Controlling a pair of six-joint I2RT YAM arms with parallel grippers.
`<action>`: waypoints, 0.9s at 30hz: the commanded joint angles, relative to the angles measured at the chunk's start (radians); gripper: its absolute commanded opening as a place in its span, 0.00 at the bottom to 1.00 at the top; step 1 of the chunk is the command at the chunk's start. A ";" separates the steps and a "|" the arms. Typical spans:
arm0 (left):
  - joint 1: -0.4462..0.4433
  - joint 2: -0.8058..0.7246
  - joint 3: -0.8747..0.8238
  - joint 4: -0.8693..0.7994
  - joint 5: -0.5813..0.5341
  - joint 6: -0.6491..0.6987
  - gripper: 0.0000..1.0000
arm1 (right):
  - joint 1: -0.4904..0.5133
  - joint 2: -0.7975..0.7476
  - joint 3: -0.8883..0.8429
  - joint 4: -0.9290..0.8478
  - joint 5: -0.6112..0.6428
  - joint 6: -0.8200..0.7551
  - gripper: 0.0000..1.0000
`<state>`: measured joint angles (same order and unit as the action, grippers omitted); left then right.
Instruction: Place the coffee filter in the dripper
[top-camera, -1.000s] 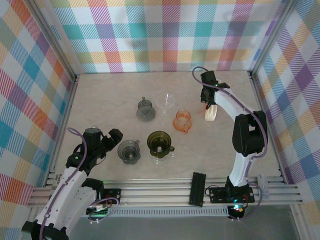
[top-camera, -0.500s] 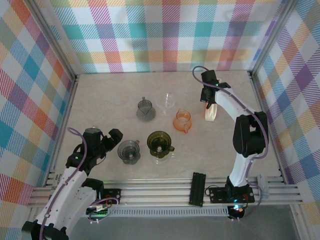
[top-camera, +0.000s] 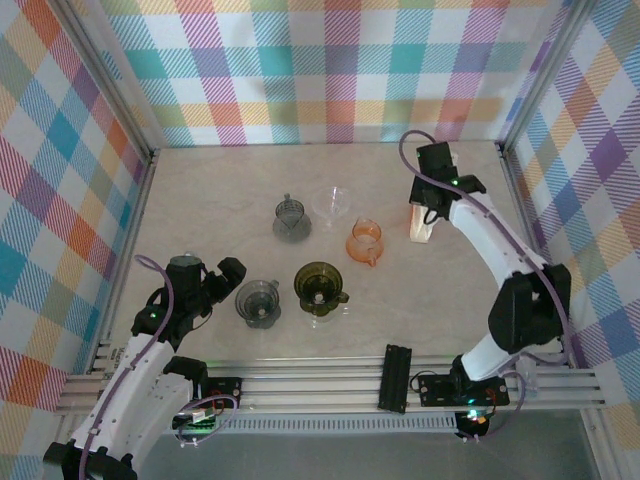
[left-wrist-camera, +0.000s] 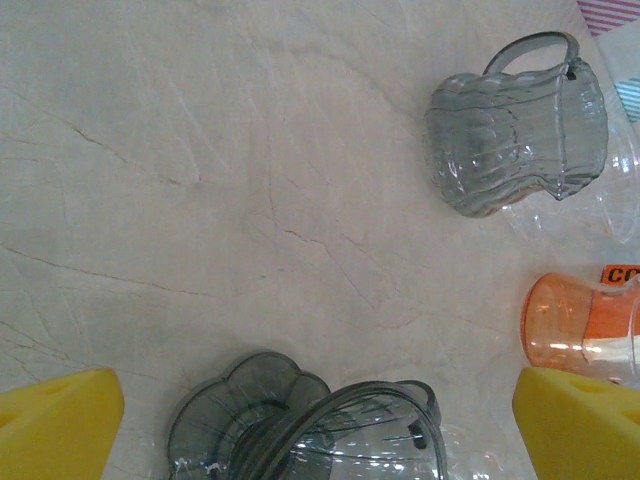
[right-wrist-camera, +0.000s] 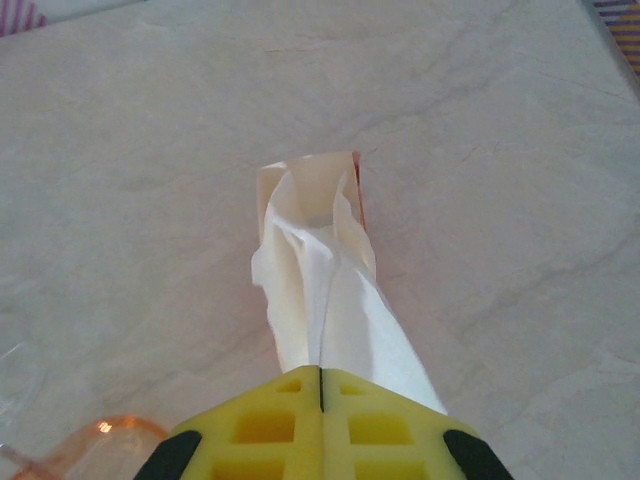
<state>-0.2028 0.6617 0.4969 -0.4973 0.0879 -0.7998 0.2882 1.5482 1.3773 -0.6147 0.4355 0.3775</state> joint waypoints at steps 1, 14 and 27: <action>-0.007 -0.001 0.053 -0.004 0.040 0.013 1.00 | 0.025 -0.118 -0.037 -0.022 -0.054 -0.003 0.00; -0.007 -0.022 0.136 -0.011 0.210 0.081 1.00 | 0.217 -0.433 -0.073 -0.187 -0.351 0.012 0.00; -0.076 0.029 0.157 0.025 0.373 0.135 0.95 | 0.576 -0.358 0.141 -0.502 -0.472 0.095 0.00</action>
<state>-0.2466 0.6804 0.6201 -0.4900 0.4107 -0.7017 0.8234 1.1584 1.4784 -1.0157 0.0036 0.4305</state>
